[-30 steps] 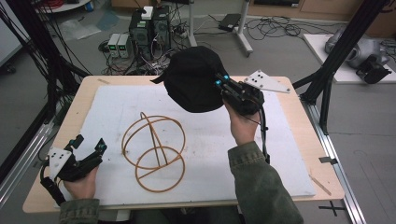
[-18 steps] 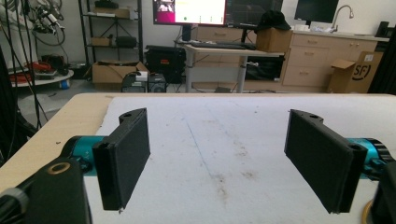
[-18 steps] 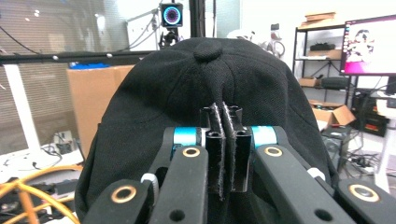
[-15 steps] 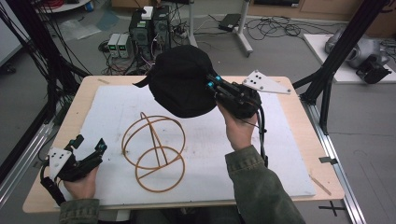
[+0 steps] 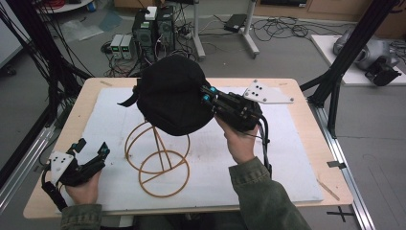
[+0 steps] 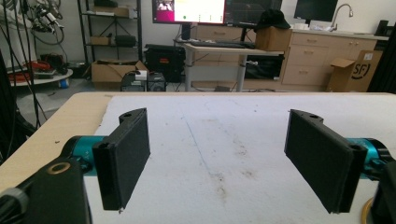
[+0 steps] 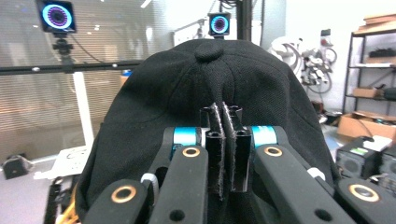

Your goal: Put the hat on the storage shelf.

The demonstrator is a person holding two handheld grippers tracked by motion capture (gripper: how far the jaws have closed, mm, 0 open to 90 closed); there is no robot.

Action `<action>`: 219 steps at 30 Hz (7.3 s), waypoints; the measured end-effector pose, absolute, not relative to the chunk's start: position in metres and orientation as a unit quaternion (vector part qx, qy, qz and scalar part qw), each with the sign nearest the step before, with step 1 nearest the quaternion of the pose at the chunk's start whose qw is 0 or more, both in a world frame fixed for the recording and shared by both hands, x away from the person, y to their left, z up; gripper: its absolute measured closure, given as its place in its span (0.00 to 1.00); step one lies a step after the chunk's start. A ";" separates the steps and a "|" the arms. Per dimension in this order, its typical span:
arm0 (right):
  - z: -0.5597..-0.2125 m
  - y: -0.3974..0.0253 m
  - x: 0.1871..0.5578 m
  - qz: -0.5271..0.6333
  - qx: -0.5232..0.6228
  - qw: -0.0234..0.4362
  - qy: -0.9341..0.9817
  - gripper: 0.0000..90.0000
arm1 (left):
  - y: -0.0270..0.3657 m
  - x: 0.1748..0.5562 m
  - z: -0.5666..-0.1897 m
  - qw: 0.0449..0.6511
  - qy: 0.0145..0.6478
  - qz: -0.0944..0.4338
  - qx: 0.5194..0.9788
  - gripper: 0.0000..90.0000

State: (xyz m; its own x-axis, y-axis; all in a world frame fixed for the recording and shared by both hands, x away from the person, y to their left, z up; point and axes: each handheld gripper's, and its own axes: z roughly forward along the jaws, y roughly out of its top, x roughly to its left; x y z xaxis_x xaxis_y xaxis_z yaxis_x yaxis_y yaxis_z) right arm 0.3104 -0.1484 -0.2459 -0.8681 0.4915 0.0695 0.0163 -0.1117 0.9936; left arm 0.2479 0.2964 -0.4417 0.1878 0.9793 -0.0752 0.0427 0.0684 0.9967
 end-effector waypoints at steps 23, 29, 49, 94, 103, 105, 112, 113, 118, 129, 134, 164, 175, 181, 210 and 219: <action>-0.251 -0.134 0.296 0.709 0.130 0.091 0.687 0.98 | 0.296 0.248 -0.442 0.552 0.476 0.421 0.540 0.25; -0.258 -0.122 0.295 0.679 0.113 0.083 0.721 0.98 | 0.296 0.248 -0.442 0.552 0.477 0.421 0.539 0.25; -0.268 -0.112 0.294 0.669 0.108 0.059 0.733 0.97 | 0.297 0.249 -0.442 0.549 0.478 0.419 0.542 0.25; -0.280 -0.119 0.288 0.664 0.193 0.157 0.705 0.13 | 0.297 0.249 -0.442 0.548 0.479 0.420 0.541 0.25; -0.294 -0.143 0.290 0.639 0.239 0.183 0.707 0.13 | 0.296 0.249 -0.443 0.546 0.480 0.421 0.542 0.25; -0.299 -0.150 0.291 0.632 0.253 0.188 0.708 0.13 | 0.296 0.249 -0.443 0.546 0.480 0.421 0.542 0.25; -0.312 -0.171 0.291 0.627 0.285 0.200 0.697 0.13 | 0.296 0.250 -0.443 0.545 0.480 0.421 0.543 0.25; -0.315 -0.174 0.292 0.625 0.290 0.204 0.696 0.13 | 0.296 0.250 -0.443 0.546 0.480 0.420 0.543 0.25; -0.328 -0.190 0.291 0.622 0.310 0.229 0.682 0.13 | 0.296 0.249 -0.443 0.547 0.481 0.422 0.540 0.25; -0.355 -0.224 0.296 0.618 0.346 0.252 0.659 0.13 | 0.296 0.249 -0.443 0.547 0.482 0.421 0.540 0.25; -0.367 -0.240 0.299 0.619 0.360 0.266 0.645 0.13 | 0.296 0.250 -0.443 0.547 0.481 0.420 0.542 0.25; -0.424 -0.306 0.294 0.542 0.462 0.400 0.576 0.13 | 0.296 0.249 -0.443 0.550 0.484 0.417 0.537 0.25; -0.429 -0.306 0.294 0.529 0.467 0.410 0.578 0.13 | 0.296 0.249 -0.443 0.550 0.485 0.416 0.538 0.25; -0.429 -0.301 0.292 0.520 0.454 0.424 0.586 0.13 | 0.296 0.249 -0.443 0.550 0.486 0.415 0.538 0.25; -0.430 -0.310 0.284 0.528 0.466 0.419 0.573 0.13 | 0.295 0.252 -0.444 0.560 0.490 0.405 0.531 0.25; -0.430 -0.305 0.280 0.535 0.450 0.424 0.576 0.13 | 0.295 0.254 -0.445 0.556 0.491 0.403 0.536 0.25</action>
State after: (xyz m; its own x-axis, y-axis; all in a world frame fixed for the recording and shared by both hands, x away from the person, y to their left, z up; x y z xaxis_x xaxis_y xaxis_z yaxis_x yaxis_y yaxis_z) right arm 0.2796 -0.3052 -0.4295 -0.2351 0.9719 -0.0063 0.0656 0.0223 0.9976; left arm 0.2541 0.2946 -0.4446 0.1931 0.9744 -0.1148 0.0785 0.1013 0.9918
